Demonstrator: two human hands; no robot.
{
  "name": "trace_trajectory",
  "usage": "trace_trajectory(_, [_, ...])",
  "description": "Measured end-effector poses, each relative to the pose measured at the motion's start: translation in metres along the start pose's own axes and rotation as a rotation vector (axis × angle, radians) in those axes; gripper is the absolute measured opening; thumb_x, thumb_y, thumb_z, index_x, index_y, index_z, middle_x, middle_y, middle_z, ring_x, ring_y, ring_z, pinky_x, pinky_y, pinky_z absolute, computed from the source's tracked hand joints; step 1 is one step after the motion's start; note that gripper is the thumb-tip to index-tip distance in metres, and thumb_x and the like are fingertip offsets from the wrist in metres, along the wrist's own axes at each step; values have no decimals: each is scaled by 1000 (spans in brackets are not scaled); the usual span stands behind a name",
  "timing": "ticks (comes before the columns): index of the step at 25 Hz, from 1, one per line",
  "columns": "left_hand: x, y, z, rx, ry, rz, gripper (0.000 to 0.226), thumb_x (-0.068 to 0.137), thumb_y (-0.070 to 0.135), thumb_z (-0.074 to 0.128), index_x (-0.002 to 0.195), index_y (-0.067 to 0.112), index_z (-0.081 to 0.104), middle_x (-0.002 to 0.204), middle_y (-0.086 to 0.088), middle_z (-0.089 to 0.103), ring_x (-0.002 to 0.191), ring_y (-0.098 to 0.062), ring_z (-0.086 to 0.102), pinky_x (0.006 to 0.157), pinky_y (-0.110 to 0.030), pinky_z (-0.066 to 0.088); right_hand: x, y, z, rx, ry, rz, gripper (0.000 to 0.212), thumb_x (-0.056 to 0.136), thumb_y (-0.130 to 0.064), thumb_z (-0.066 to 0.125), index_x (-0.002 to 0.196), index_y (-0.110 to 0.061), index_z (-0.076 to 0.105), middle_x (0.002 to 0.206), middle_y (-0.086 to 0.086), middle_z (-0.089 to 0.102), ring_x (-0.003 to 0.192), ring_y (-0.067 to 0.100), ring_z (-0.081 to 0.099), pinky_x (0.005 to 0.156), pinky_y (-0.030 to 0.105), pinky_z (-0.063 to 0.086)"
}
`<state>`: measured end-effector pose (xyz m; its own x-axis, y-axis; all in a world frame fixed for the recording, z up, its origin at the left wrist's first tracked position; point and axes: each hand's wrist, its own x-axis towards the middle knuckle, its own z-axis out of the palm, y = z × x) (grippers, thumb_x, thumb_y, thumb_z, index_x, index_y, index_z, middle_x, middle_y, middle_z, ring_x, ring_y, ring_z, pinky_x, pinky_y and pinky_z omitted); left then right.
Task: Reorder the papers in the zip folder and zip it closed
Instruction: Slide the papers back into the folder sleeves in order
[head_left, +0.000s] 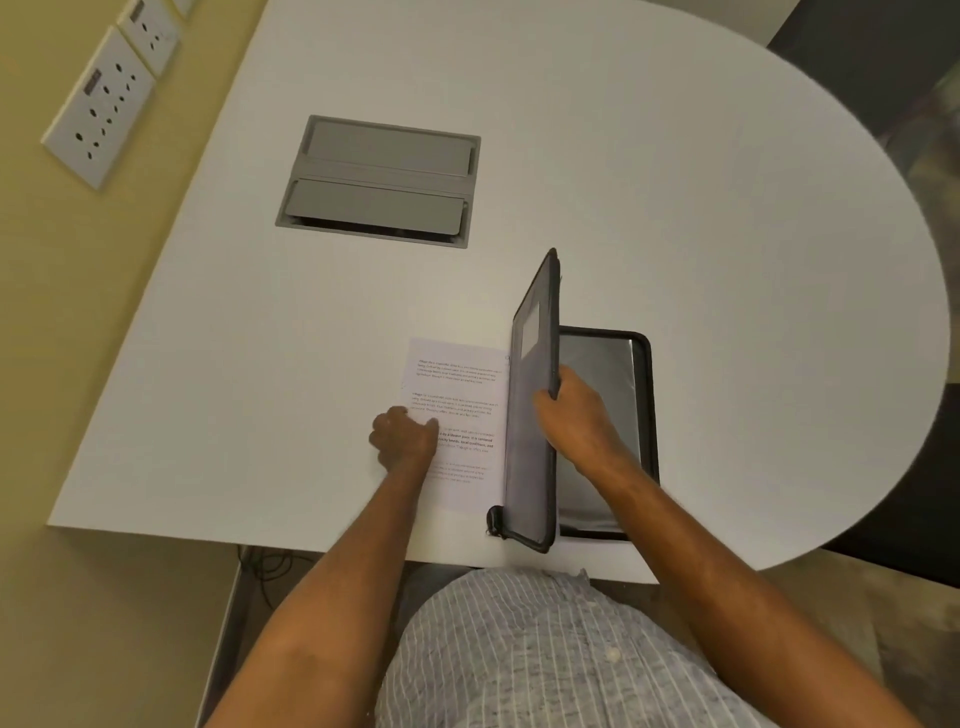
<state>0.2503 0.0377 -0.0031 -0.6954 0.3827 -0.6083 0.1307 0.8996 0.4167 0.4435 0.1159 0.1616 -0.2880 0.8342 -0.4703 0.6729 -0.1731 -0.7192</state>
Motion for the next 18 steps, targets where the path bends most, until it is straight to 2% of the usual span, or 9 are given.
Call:
trace_trajectory(2, [8, -11, 1, 99, -13, -31, 79, 84, 44, 78, 145, 12, 40, 152, -11, 34, 140, -34, 32, 108, -51, 39, 0, 1, 0, 21, 2, 32, 19, 108, -27, 47, 123, -24, 57, 93, -8, 64, 80, 11, 64, 62, 20, 48])
trace_trajectory(4, [14, -18, 7, 205, 3, -16, 87, 79, 47, 82, 143, 10, 36, 149, -12, 33, 137, -34, 34, 107, -52, 39, 0, 1, 1, 43, 6, 52, 15, 108, -27, 45, 118, -26, 57, 92, -6, 65, 80, 12, 64, 64, 23, 52])
trace_trajectory(7, [18, -17, 14, 270, 49, 3, 89, 74, 47, 86, 138, 11, 35, 142, -13, 40, 132, -35, 39, 103, -51, 40, 0, 0, 3, 54, 5, 67, 15, 109, -27, 44, 119, -32, 53, 94, -9, 65, 83, 12, 65, 68, 24, 54])
trace_trajectory(10, [21, -9, 16, 219, 50, -23, 87, 73, 41, 89, 135, 8, 37, 139, -16, 45, 131, -36, 43, 103, -52, 41, 0, -2, 3, 62, 1, 73, 13, 110, -27, 43, 118, -35, 48, 94, -14, 61, 83, 10, 63, 65, 19, 48])
trace_trajectory(13, [25, -2, 12, 104, 16, -85, 78, 79, 36, 86, 135, 5, 41, 140, -17, 47, 131, -37, 45, 103, -52, 42, -1, -3, 3, 68, 1, 82, 11, 110, -27, 43, 118, -34, 47, 93, -16, 60, 82, 9, 62, 64, 18, 46])
trace_trajectory(15, [31, -4, 7, 49, -12, -102, 63, 87, 34, 77, 134, 5, 47, 139, -18, 47, 131, -38, 45, 103, -52, 44, -1, -3, 3, 73, -1, 83, 11, 110, -29, 43, 118, -34, 48, 94, -14, 61, 83, 10, 63, 65, 19, 47])
trace_trajectory(18, [37, -12, 0, 24, -60, -10, 40, 92, 33, 65, 122, 7, 60, 129, -16, 59, 118, -37, 56, 97, -49, 51, 0, -3, 5, 80, -4, 88, 11, 109, -29, 44, 117, -32, 51, 94, -12, 63, 82, 10, 63, 66, 20, 48])
